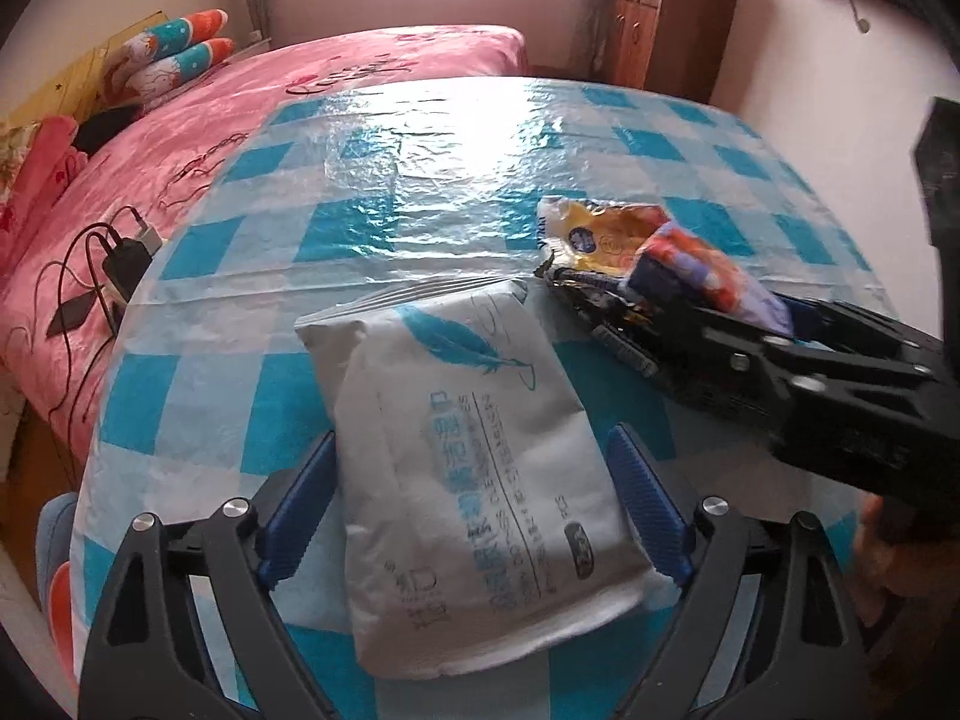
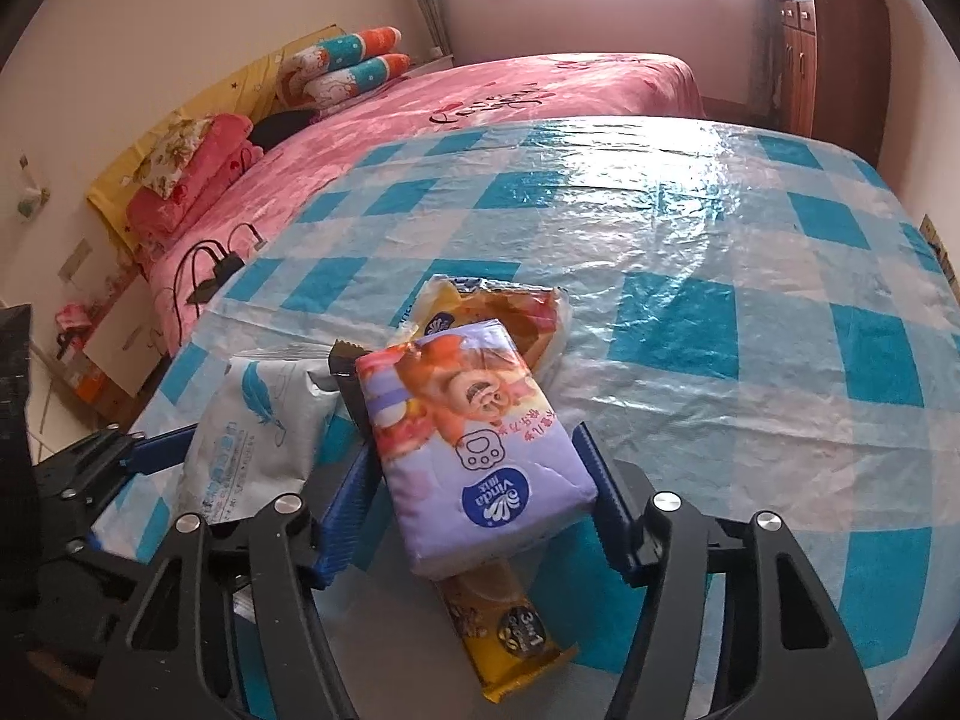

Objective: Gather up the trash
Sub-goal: 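Grasp the Vinda tissue pack with the right gripper, then carry the wet-wipes pack and tissue pack from the table over the orange bucket, then open both grippers over the orange bucket to drop the two packs, then move both open grippers back to the orange cake packet and Coffeemix bar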

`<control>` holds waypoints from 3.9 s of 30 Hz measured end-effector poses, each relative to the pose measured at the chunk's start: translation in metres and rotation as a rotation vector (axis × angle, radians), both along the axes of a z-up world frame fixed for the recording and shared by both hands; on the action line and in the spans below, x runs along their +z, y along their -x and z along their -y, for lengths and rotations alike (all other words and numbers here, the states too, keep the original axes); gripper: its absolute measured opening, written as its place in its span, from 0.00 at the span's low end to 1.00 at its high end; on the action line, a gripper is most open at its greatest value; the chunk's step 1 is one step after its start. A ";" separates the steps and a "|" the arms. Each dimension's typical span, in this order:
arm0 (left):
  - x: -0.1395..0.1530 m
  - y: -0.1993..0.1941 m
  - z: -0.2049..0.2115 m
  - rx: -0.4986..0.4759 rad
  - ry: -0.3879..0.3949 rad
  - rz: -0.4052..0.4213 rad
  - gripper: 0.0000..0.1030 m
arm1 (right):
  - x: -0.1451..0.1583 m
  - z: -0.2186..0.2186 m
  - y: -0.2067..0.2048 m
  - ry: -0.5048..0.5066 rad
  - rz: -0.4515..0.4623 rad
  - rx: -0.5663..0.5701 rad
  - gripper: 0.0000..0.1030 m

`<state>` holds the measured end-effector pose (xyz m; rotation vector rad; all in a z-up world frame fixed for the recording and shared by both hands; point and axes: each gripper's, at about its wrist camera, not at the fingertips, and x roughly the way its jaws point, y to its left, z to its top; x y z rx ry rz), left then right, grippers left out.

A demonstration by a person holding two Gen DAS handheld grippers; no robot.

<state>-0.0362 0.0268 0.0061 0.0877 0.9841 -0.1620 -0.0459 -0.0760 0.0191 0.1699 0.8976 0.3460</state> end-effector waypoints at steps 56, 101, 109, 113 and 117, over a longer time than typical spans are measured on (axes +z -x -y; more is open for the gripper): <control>0.022 0.113 -0.171 0.218 0.221 0.133 0.76 | 0.031 -0.094 0.065 -0.294 0.028 0.168 0.61; -0.056 0.197 -0.381 0.665 0.214 0.014 0.79 | 0.029 -0.342 0.104 -0.148 -0.114 0.596 0.83; -0.055 0.195 -0.372 0.647 0.202 -0.001 0.79 | 0.033 -0.312 0.109 -0.076 -0.021 0.527 0.85; -0.052 0.192 -0.361 0.618 0.203 -0.002 0.79 | 0.033 -0.299 0.111 -0.050 0.013 0.498 0.85; -0.046 0.188 -0.349 0.592 0.197 0.001 0.79 | 0.032 -0.283 0.111 -0.037 0.029 0.461 0.85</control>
